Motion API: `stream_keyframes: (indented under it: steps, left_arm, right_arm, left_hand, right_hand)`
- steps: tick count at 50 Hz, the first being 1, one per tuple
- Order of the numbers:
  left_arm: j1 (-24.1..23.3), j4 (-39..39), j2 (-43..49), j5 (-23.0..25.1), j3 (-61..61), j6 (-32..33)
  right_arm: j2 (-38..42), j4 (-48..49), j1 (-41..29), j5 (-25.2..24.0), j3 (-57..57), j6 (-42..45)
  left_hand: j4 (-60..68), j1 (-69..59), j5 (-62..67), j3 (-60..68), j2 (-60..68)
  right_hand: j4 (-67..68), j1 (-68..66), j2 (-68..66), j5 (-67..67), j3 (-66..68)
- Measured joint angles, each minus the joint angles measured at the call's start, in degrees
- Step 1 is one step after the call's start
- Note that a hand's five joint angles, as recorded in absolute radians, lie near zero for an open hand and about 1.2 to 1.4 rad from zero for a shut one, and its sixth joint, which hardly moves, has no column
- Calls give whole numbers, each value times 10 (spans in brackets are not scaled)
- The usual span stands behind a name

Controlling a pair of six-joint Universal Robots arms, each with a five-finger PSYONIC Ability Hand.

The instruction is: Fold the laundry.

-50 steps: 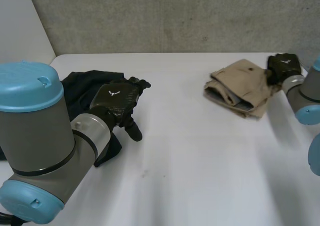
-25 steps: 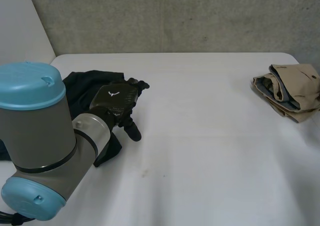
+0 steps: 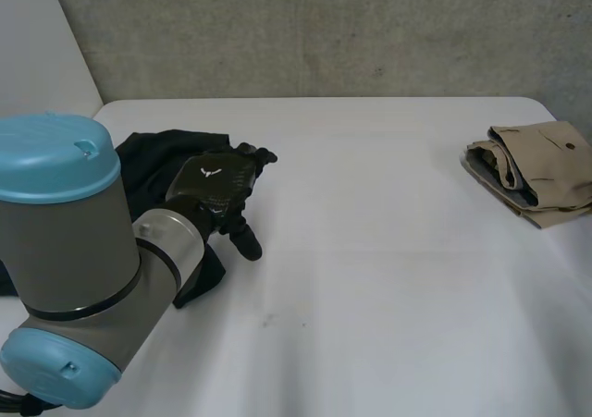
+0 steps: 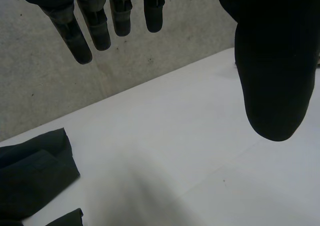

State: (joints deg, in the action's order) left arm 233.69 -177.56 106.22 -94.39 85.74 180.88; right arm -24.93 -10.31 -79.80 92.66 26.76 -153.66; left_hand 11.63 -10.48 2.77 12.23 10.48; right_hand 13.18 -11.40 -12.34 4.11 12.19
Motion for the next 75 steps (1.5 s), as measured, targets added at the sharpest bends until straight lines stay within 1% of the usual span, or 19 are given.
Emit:
stream_keyframes:
  steps: [12, 13, 16, 20, 26, 27, 29, 31, 34, 36, 38, 43, 49, 53, 55, 59, 63, 72, 75]
  left_arm:
    - [1, -1, -22, 0, 2, 0]
    - [3, -3, -30, 0, 2, 0]
    - [6, -7, -38, 0, 2, 0]
    - [15, -20, -60, 0, 3, 0]
    - [26, -33, -83, 0, 6, 1]
    - [31, -34, -88, 0, 8, 1]
    - [36, -36, -95, -1, 11, 1]
    - [41, -36, -98, 0, 14, 1]
    - [56, -37, -106, 0, 24, 3]
    - [64, -37, -109, 1, 28, 5]
    - [79, -36, -111, 2, 35, 7]
    - [111, -34, -111, 4, 46, 13]
    - [146, -33, -108, 5, 55, 31]
    - [190, -32, -90, 6, 71, 95]
    - [220, -34, -72, 7, 85, 146]
    - [249, -36, -42, 9, 101, 198]
    - [262, -37, -5, 14, 109, 225]
    - [263, -38, 74, 20, 104, 234]
    - [263, -47, 94, 20, 99, 233]
  right_arm:
    - [-91, 6, 41, 23, 25, 52]
    - [-121, 9, 43, 29, 23, 54]
    - [-150, 14, 41, 32, 24, 47]
    - [-206, 28, 10, 18, 44, -5]
    - [-305, 39, -64, -71, 140, -124]
    - [-332, 42, -84, -102, 177, -147]
    - [-362, 48, -109, -134, 224, -166]
    - [-382, 56, -130, -156, 260, -175]
    - [-431, 92, -192, -209, 372, -185]
    - [-437, 98, -200, -215, 387, -186]
    - [-480, 141, -253, -248, 492, -184]
    - [-521, 185, -307, -270, 607, -175]
    - [-536, 204, -338, -273, 678, -154]
    - [-534, 205, -352, -267, 730, -108]
    - [-533, 205, -354, -264, 760, -76]
    - [-531, 206, -354, -263, 783, -55]
    - [-530, 212, -351, -263, 806, -44]
    - [-529, 221, -347, -263, 820, -45]
    - [-530, 222, -344, -263, 821, -45]
  left_hand:
    - [0, 0, 0, 0, 0]
    - [0, 0, 0, 0, 0]
    - [0, 0, 0, 0, 0]
    - [0, 0, 0, 0, 0]
    - [0, 0, 0, 0, 0]
    - [0, 0, 0, 0, 0]
    - [0, 0, 0, 0, 0]
    - [0, 0, 0, 0, 0]
    - [0, 0, 0, 0, 0]
    - [0, 0, 0, 0, 0]
    - [0, 0, 0, 0, 0]
    - [0, 0, 0, 0, 0]
    - [0, 0, 0, 0, 0]
    - [0, 0, 0, 0, 0]
    - [0, 0, 0, 0, 0]
    - [0, 0, 0, 0, 0]
    - [0, 0, 0, 0, 0]
    - [0, -2, 0, 0, 2]
    - [56, -80, 46, 60, 74]
  right_hand:
    - [0, 0, 0, -3, 0]
    - [0, 0, 0, -3, 0]
    - [0, 0, 0, -3, 0]
    - [0, 0, 0, -3, 0]
    - [0, 0, 0, -3, 0]
    - [0, 0, 0, -3, 0]
    - [0, 0, 0, -3, 0]
    - [0, 0, 0, -3, 0]
    - [0, 0, 0, -3, 0]
    - [0, 0, 0, -3, 0]
    - [0, 0, 0, -3, 0]
    - [0, 0, 0, -3, 0]
    - [0, 0, 0, -3, 0]
    - [0, 0, 0, -3, 0]
    - [0, 0, 0, -3, 0]
    - [0, 0, 0, -3, 0]
    - [0, 0, 0, -3, 0]
    - [0, 0, 0, -3, 0]
    - [0, 0, 0, -3, 0]
